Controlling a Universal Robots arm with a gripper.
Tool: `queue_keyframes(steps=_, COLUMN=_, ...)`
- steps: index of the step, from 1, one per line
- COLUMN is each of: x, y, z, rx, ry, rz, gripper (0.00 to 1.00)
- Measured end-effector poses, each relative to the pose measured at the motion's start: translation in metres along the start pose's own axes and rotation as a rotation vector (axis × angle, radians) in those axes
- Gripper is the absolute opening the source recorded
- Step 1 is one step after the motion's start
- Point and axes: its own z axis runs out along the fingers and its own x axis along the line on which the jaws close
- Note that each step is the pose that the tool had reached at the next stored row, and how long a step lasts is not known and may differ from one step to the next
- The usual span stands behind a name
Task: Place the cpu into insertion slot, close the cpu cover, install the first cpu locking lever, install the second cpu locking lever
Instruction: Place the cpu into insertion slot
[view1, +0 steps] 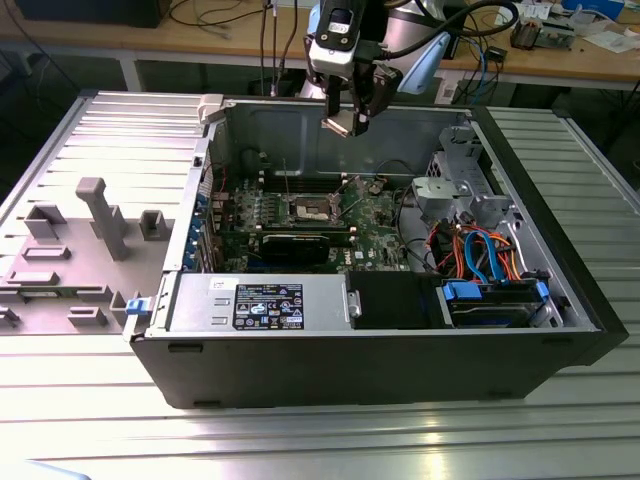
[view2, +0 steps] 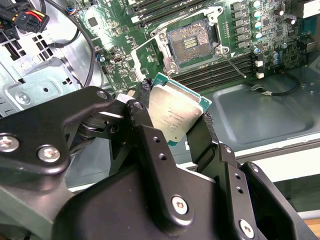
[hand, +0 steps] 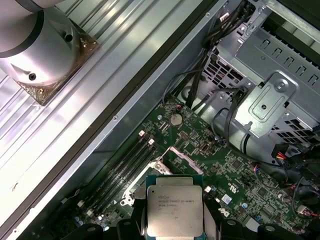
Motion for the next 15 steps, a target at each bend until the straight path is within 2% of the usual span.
queue_keyframes(steps=11, x=0.0000, y=0.0000, z=0.0000, rx=0.0001, ry=0.0000, rz=0.000, gripper=0.54)
queue_keyframes(steps=15, x=0.0000, y=-0.0001, z=0.0009, rx=-0.0009, ry=-0.0039, rz=0.045, gripper=0.54)
